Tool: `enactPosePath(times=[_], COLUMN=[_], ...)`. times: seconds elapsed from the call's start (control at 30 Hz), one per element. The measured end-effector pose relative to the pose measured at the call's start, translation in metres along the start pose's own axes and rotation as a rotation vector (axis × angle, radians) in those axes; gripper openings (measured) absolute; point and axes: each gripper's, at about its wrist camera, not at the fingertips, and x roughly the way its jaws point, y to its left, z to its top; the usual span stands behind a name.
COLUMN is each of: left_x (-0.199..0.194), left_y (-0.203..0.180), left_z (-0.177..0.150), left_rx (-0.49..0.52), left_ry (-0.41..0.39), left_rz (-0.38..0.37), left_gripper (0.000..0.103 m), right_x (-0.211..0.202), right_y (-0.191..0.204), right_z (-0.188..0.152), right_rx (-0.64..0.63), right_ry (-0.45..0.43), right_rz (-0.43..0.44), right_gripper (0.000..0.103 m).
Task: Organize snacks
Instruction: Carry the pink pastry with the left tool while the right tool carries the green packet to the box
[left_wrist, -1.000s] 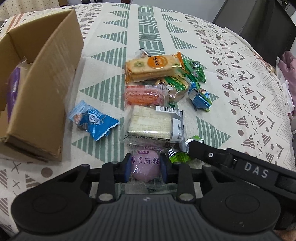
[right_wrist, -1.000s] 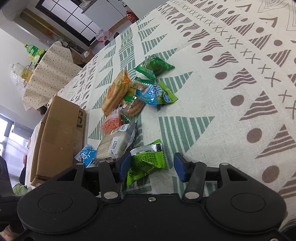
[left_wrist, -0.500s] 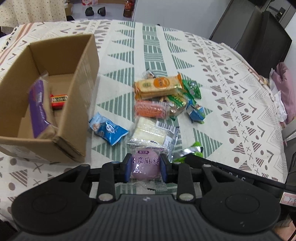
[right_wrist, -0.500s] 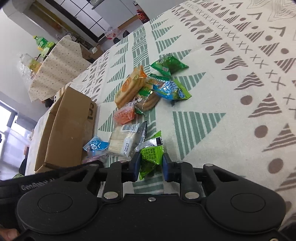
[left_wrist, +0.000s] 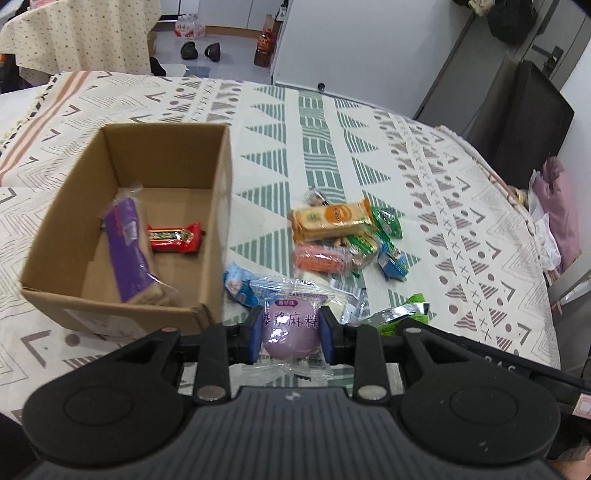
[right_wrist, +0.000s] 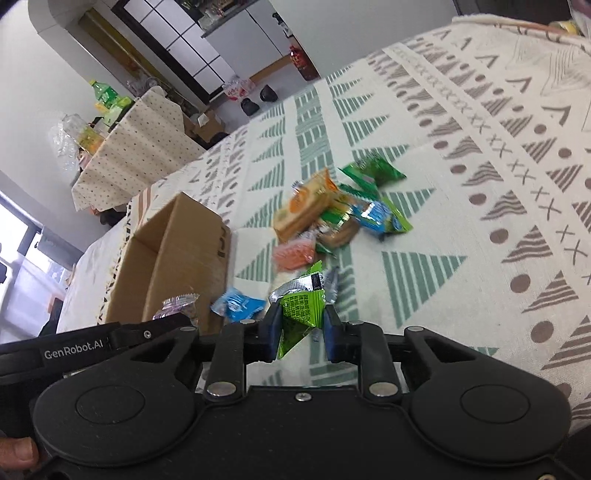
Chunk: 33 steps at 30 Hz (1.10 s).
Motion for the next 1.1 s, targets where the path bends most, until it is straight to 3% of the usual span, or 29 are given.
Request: enactPosePath(times=[0.5,1.1], left_x=[-0.035,-0.052], left_y=[0.040,0.097], left_z=[0.012,0.023], left_rx=[-0.043,-0.125], left_ry=[-0.072,-0.114], left_rz=[0.019,0.047], left_gripper=[0.030,0.030], right_x=[-0.012,0.004], right_y=[0.049,0.103], right_z=[0.007,0.007], right_rx=[-0.053,-0.116], right_ry=[-0.061,-0.073], right_rz=[0.006,0.036], right_gripper=[0.023,0.023])
